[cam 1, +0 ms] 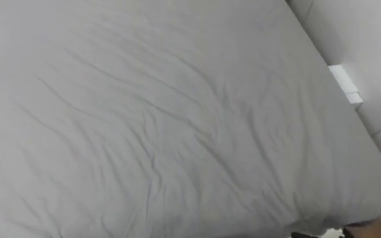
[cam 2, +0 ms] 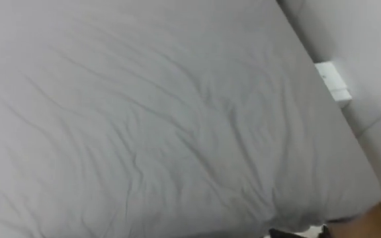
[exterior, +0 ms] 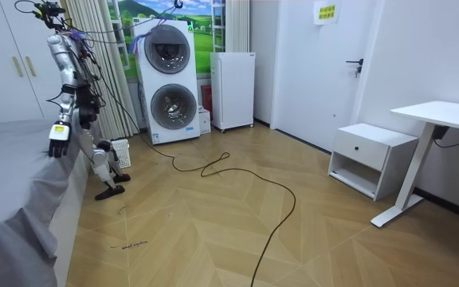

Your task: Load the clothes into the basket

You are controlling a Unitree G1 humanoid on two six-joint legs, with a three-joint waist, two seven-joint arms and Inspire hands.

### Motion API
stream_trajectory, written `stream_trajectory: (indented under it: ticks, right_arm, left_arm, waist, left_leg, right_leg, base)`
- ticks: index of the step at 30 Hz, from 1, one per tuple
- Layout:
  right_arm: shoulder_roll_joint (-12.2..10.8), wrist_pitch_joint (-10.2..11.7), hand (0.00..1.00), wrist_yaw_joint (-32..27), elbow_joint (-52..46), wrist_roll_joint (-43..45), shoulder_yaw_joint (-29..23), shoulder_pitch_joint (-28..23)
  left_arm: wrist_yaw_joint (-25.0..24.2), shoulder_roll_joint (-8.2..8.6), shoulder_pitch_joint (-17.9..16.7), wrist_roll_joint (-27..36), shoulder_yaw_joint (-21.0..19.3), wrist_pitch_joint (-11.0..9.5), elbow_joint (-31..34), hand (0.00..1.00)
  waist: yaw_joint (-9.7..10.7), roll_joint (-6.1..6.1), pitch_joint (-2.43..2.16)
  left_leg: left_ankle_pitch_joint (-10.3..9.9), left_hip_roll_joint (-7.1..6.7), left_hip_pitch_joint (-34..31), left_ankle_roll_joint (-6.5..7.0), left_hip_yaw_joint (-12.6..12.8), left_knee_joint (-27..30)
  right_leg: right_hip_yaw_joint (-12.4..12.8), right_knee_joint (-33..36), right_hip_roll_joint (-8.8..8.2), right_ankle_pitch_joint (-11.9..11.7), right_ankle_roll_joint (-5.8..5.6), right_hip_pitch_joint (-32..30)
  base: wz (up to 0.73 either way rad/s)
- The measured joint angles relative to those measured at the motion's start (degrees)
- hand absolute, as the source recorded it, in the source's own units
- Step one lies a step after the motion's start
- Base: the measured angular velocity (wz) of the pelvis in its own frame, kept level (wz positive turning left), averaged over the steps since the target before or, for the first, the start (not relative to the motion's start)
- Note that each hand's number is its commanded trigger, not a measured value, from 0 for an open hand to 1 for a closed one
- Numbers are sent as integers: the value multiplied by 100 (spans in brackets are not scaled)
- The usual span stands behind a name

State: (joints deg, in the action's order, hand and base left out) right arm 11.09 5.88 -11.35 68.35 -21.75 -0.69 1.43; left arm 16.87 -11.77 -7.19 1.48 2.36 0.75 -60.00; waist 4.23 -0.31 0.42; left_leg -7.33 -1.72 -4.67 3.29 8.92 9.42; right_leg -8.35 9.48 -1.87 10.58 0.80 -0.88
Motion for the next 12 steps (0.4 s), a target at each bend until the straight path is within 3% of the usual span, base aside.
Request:
stream_trajectory:
  ticks: [3, 6, 12]
  right_arm:
    - [-19, -35, 0, 38, 78, 213, 8, -147]
    - [-101, -93, 0, 158, 203, 440, 129, -327]
    - [-291, -248, 0, 367, 323, 580, 312, -324]
  left_arm:
    - [-5, 126, -9, 0, -113, -93, -23, 0]
    - [-96, 327, -13, 1, -212, -174, -32, 0]
    - [-192, 402, -49, 1, -229, -238, -33, 0]
  waist:
    - [-76, -88, -16]
    - [-230, -136, 4]
    - [-328, -81, 9]
  left_leg:
    - [-4, -18, 58, 3, -78, 0]
    - [-29, -24, 195, -12, -114, -5]
    - [-46, -79, 289, -26, -199, -18]
  right_leg:
    - [-88, -81, -12, 12, -9, 153]
    - [-125, -103, -13, 18, -10, 314]
    - [-192, -168, -12, 32, -1, 465]
  base:
    - [16]
    - [4]
    - [7]
